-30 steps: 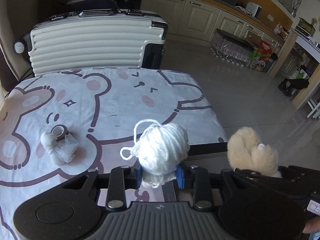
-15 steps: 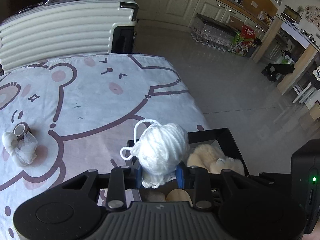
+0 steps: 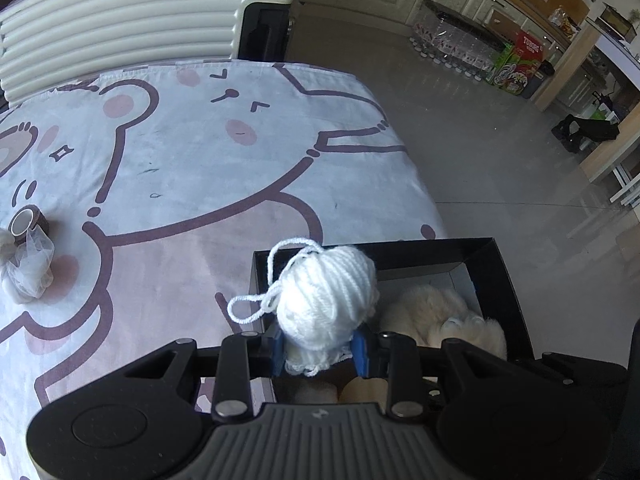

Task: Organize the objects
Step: 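Lower the yarn ball with the left tool while the right tool lowers the bear into the box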

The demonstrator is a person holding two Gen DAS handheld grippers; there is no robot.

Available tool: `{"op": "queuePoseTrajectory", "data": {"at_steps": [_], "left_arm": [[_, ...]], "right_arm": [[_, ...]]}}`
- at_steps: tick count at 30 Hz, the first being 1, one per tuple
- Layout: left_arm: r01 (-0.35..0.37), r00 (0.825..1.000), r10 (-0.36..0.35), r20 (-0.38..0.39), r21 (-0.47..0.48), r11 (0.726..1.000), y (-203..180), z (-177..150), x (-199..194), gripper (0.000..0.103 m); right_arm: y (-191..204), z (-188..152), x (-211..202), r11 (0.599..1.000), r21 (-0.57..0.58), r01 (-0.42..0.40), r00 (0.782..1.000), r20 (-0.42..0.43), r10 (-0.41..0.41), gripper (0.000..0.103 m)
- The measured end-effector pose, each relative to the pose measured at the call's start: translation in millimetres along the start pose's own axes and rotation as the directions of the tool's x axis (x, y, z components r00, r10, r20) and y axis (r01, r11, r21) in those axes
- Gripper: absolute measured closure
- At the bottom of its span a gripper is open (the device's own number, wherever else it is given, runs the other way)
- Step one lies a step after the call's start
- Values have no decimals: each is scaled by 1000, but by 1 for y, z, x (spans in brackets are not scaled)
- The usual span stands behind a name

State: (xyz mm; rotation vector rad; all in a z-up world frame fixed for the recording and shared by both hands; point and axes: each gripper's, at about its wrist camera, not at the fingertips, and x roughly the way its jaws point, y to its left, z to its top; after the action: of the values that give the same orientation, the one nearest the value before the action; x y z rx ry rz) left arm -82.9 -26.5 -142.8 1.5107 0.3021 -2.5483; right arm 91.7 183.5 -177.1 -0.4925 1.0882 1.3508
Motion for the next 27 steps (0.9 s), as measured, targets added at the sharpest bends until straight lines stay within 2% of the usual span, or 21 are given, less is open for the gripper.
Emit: {"op": "queuePoseTrajectory", "data": {"at_steps": [1, 4, 17, 23, 25, 27], "left_arm": [[-7, 1000, 7, 3, -2, 1000, 0, 1, 0, 67], [-15, 1000, 15, 5, -13, 1000, -2, 1, 1, 63], [-2, 1000, 2, 31, -4, 1000, -7, 1, -10, 50], [10, 998, -10, 55, -14, 1000, -6, 2, -20, 46], [-9, 998, 10, 68, -13, 1000, -5, 2, -24, 40], [-21, 997, 22, 79, -12, 1000, -4, 3, -27, 40]], "right_arm": [[0, 0, 0, 1000, -7, -1, 1000, -6, 1, 37], [-2, 0, -4, 1000, -6, -2, 1000, -10, 2, 32], [-17, 4, -27, 996, 82, -33, 999, 38, 30, 33], [-17, 5, -36, 994, 95, -48, 998, 42, 44, 38], [-17, 5, -41, 993, 102, -55, 998, 50, 50, 43], [-17, 5, -45, 993, 103, -62, 997, 57, 57, 47]]}}
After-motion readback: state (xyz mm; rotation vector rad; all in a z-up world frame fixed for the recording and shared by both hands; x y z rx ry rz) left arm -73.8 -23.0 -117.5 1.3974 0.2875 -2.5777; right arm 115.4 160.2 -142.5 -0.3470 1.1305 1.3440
